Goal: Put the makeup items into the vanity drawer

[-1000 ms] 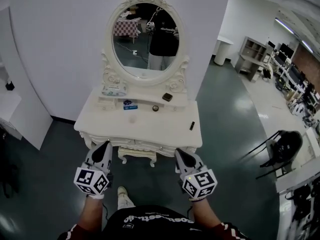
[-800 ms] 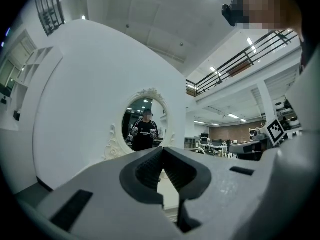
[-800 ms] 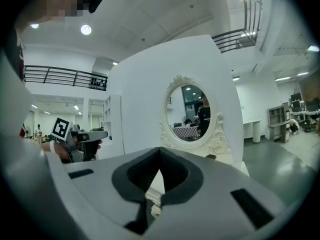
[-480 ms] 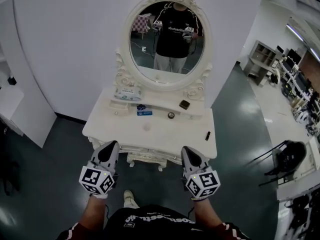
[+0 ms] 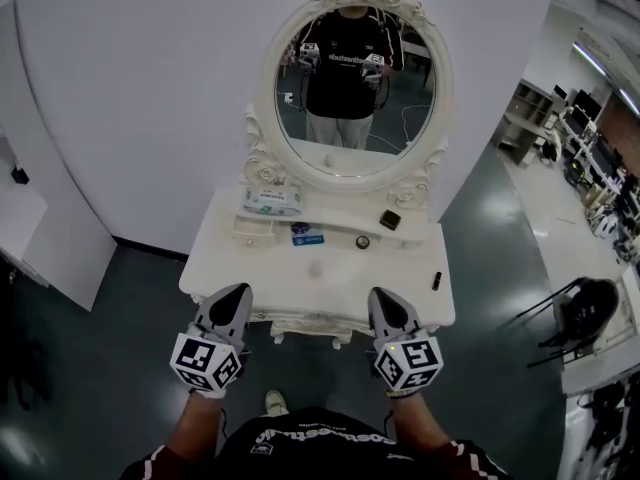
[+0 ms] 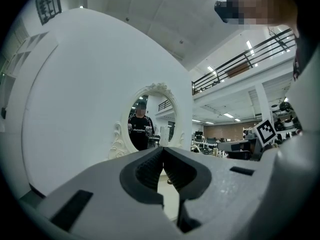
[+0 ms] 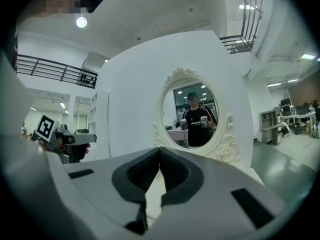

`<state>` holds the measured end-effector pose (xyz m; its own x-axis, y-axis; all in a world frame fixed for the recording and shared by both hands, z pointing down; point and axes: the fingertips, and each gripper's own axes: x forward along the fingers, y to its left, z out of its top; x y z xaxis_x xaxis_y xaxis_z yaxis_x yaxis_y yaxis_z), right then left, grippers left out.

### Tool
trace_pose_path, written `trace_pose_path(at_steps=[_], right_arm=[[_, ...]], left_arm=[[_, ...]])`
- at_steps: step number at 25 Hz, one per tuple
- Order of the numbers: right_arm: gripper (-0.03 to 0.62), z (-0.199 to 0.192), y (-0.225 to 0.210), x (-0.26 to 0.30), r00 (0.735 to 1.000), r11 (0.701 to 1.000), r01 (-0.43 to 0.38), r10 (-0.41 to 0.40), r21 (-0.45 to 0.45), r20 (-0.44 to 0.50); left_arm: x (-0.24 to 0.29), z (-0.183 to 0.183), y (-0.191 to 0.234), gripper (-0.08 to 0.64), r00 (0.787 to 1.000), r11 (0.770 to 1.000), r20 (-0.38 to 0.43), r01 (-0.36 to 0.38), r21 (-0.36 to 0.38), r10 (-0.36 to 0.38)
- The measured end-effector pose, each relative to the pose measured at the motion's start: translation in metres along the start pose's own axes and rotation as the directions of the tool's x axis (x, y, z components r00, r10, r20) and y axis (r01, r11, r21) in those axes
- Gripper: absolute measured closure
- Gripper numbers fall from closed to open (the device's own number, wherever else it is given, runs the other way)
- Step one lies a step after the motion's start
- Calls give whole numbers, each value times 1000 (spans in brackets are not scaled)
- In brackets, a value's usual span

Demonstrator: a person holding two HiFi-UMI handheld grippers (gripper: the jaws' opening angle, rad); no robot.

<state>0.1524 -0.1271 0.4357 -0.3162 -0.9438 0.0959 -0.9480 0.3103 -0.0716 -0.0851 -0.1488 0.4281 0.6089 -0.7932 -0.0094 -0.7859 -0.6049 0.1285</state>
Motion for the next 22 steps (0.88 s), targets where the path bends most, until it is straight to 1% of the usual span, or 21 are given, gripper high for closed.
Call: trace_pose_path(at_steps=[8,14,18,22], right_arm=[[591,-1,25,32,998,999,30,-32,-37,-48],[591,0,41,50,997,998,24,-28,-57,-66],[591,-1,40,60,997,997,30,-36,-67,-75],[591,3,30,72,997,997,37,-42,-72,-61]], left_arm=[[2,0,35,554,999,998,7,48,-30,-48],[7,-1,53,554,998,997,24,61,-52,-60],[16,-1,57,554,997,995,26,79,-56,-77],[33,0,59,554,995,995,30,92,-49,-90]])
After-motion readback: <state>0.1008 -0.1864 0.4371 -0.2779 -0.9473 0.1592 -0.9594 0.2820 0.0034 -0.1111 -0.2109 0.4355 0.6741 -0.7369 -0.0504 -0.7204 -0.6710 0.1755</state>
